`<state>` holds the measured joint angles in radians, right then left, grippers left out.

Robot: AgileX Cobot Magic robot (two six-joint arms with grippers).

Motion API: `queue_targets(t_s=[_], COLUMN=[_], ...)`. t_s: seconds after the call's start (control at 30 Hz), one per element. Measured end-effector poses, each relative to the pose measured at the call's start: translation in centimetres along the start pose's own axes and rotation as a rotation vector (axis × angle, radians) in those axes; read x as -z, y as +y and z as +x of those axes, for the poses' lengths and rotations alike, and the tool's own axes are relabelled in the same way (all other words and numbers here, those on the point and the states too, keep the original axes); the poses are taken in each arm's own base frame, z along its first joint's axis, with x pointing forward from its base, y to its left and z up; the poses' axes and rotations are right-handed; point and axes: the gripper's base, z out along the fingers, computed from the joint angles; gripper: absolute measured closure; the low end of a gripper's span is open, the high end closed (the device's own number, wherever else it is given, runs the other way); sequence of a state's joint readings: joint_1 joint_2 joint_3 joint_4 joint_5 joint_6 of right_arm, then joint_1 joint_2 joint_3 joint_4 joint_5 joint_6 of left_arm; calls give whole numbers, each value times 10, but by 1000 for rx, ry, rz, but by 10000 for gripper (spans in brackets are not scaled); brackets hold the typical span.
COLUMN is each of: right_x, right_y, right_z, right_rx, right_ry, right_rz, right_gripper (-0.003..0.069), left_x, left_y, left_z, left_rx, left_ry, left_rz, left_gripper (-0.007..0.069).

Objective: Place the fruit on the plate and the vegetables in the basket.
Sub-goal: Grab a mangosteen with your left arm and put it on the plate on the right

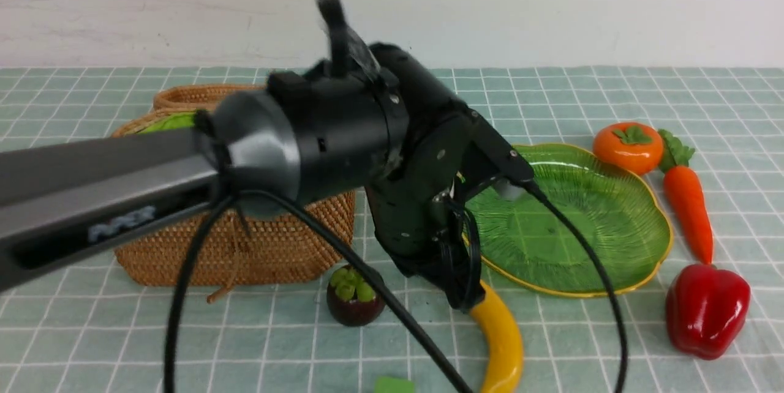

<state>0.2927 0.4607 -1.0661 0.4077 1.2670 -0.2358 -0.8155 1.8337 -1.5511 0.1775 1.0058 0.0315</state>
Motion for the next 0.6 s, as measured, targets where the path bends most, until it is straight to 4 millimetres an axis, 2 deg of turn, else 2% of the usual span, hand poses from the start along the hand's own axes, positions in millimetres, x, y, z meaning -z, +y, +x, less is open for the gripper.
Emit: queue_targets(t_s=[0.13,0.2,0.27,0.37,0.5,0.6], right_x=[0,0,0,0,0,0], right_y=[-1,-2,-2,-2,-2,-2], right_z=[0,0,0,0,0,0], right_rx=[4,7,8,25,31,31], right_ry=[3,5,5,6,6,6], right_rz=[11,21,22,22,22,22], right_gripper=[496,496,494,494,493,491], left_x=[5,2,-1,-10,-29,-44], left_y=[4,9,15,24,29,28], left_z=[9,11,13,14,16,16], left_rx=[114,176,233,336,536,615], left_ry=[84,108,120,129,177,193], left_rz=[7,6,0,-10,-34,-52], left_gripper=[601,552,467,296,83,-17])
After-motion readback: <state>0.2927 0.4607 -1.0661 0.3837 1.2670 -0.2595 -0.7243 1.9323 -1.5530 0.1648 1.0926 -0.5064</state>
